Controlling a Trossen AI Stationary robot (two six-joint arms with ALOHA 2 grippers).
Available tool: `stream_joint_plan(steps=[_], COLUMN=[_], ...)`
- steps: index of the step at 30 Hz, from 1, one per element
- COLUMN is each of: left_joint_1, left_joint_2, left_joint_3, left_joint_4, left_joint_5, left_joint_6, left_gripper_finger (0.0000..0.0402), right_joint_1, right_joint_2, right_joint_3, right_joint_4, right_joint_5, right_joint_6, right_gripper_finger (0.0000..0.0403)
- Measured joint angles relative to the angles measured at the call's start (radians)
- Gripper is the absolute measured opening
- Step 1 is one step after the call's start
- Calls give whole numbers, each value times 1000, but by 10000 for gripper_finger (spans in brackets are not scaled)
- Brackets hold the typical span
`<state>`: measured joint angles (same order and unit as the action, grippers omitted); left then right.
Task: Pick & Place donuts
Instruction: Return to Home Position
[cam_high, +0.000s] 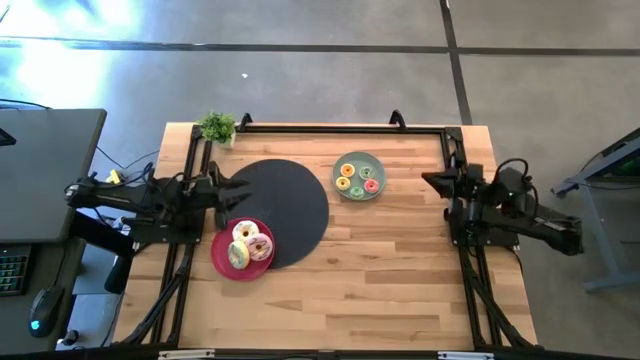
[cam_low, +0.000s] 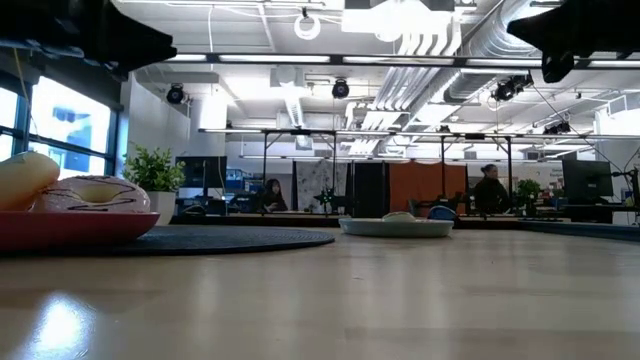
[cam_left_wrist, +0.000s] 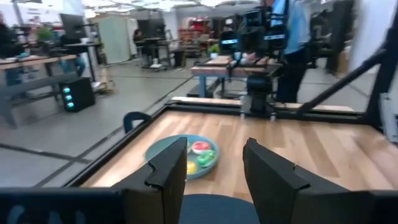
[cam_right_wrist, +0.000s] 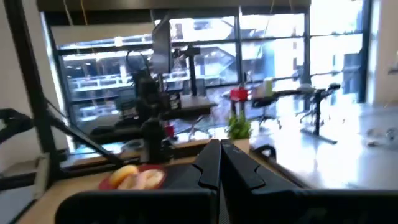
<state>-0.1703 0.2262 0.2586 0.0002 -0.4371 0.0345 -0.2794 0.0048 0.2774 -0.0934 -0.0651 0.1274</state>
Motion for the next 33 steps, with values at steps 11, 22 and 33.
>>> stream_joint_plan(steps=[11, 22, 33], left_joint_1=[0, 0, 0], left_joint_2=[-188, -220, -220], left_joint_3=[-120, -237, -241], left_joint_4=[9, 169, 144], left_joint_5=[53, 96, 167], left_joint_6=[-13, 4, -37], left_gripper_finger=[149, 149, 149], right_joint_1=[0, 0, 0], right_joint_2=[2, 2, 6], right_joint_3=[-12, -238, -267], right_joint_4=[19, 362, 352], right_joint_5=[-97, -171, -159], right_joint_6=[19, -48, -22], right_gripper_finger=[0, 0, 0])
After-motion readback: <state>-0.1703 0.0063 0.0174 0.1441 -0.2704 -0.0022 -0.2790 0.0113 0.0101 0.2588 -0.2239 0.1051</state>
